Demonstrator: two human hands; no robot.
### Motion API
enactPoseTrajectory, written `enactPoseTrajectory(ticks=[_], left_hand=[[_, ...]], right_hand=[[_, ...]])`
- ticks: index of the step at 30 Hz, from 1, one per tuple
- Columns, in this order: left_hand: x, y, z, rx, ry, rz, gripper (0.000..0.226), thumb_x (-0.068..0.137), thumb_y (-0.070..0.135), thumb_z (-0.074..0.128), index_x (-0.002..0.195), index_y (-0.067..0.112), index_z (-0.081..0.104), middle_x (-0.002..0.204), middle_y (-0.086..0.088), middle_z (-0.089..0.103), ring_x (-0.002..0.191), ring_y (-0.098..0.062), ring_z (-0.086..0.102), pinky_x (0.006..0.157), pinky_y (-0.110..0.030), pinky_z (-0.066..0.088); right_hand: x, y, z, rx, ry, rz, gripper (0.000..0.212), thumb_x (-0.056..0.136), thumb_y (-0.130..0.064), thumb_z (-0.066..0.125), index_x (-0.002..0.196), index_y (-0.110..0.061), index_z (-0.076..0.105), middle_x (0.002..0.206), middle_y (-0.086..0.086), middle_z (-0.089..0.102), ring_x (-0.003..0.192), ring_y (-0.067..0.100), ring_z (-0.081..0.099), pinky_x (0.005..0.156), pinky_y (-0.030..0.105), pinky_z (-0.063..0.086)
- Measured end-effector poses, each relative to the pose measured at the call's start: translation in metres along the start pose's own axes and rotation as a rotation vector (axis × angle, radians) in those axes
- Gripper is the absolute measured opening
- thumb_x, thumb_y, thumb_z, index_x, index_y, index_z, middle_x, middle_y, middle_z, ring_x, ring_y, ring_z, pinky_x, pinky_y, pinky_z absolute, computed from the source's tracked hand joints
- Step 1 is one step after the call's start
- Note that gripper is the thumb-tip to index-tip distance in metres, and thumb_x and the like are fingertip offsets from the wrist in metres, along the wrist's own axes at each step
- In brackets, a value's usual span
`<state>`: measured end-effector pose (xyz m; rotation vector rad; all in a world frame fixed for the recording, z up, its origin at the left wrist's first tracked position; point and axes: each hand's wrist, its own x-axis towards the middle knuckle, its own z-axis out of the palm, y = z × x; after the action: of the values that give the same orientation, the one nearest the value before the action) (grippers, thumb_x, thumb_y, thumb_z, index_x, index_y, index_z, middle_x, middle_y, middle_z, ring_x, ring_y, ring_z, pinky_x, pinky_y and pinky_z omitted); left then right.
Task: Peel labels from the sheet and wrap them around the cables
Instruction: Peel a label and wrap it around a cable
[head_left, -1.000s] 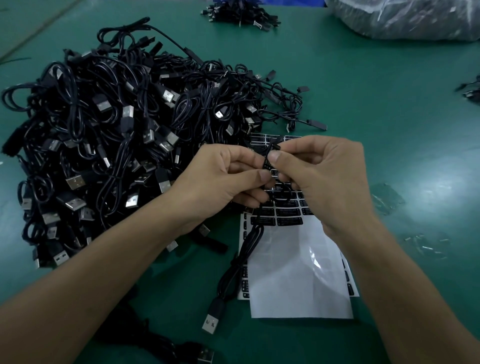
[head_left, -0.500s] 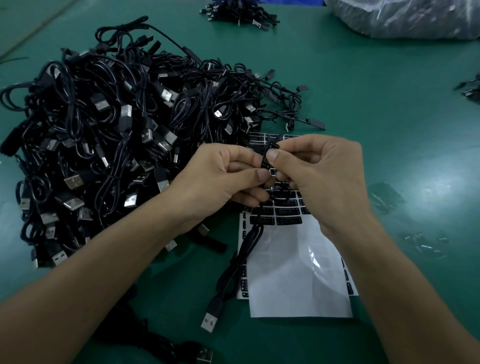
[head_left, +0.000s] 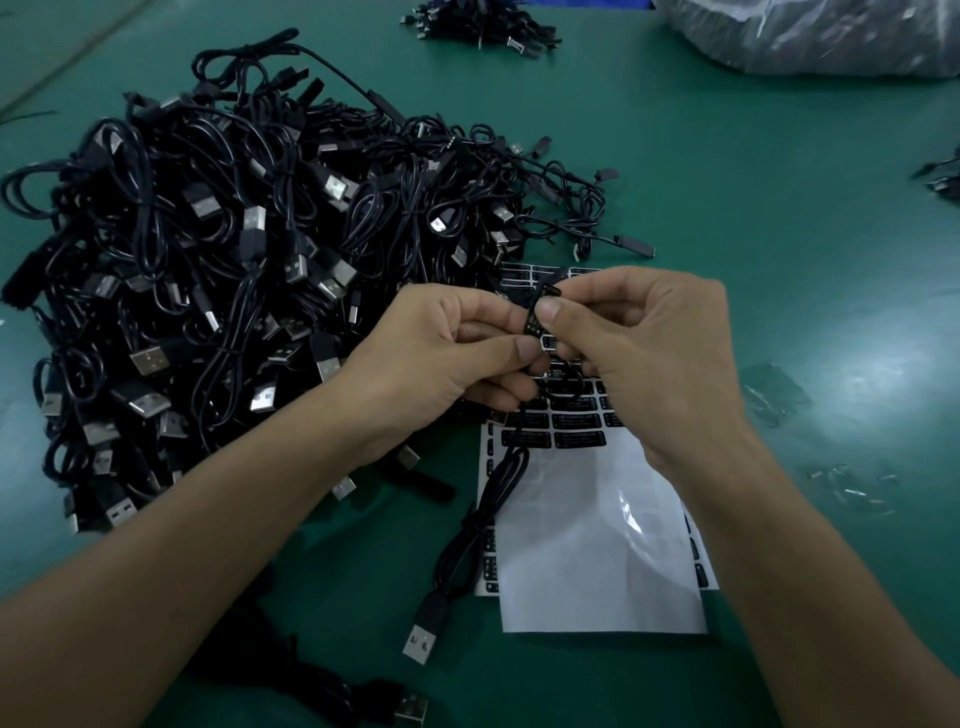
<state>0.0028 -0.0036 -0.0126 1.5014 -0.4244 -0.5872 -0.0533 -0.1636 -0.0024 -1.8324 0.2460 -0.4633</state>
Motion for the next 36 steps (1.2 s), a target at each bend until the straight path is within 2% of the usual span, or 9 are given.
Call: enactPoseTrajectory(ticks=[11, 18, 36], left_hand=[[0.0001, -0.0002, 0.0001, -0.014, 0.005, 0.009, 0.018, 0.074, 0.021, 0.075, 0.09, 0.013, 0.075, 0.081, -0.009, 0.077, 0.064, -0.012, 0.072, 0.057, -0.02, 0.057], [0.0008, -0.0009, 0.0006, -0.017, 0.017, 0.001, 0.026, 0.073, 0.02, 0.074, 0.095, 0.007, 0.072, 0.08, -0.009, 0.077, 0.062, -0.012, 0.072, 0.056, -0.019, 0.056], [0.0006, -0.0008, 0.0017, -0.004, 0.032, 0.01, 0.028, 0.073, 0.018, 0.074, 0.097, 0.004, 0.07, 0.079, -0.01, 0.077, 0.062, -0.012, 0.071, 0.056, -0.021, 0.057]], right_hand=[[0.0004, 0.0009, -0.0008, -0.012, -0.021, -0.001, 0.016, 0.082, -0.019, 0.083, 0.074, -0.028, 0.071, 0.064, -0.009, 0.071, 0.056, 0.005, 0.066, 0.057, 0.016, 0.047], [0.001, -0.0006, -0.0007, 0.01, -0.029, 0.002, 0.017, 0.081, -0.018, 0.083, 0.075, -0.027, 0.071, 0.063, -0.009, 0.071, 0.055, 0.004, 0.066, 0.055, 0.014, 0.047], [0.0014, 0.0012, -0.0019, 0.047, -0.065, 0.0, 0.016, 0.083, -0.015, 0.082, 0.077, -0.026, 0.072, 0.063, -0.01, 0.07, 0.055, 0.002, 0.063, 0.056, 0.013, 0.047]])
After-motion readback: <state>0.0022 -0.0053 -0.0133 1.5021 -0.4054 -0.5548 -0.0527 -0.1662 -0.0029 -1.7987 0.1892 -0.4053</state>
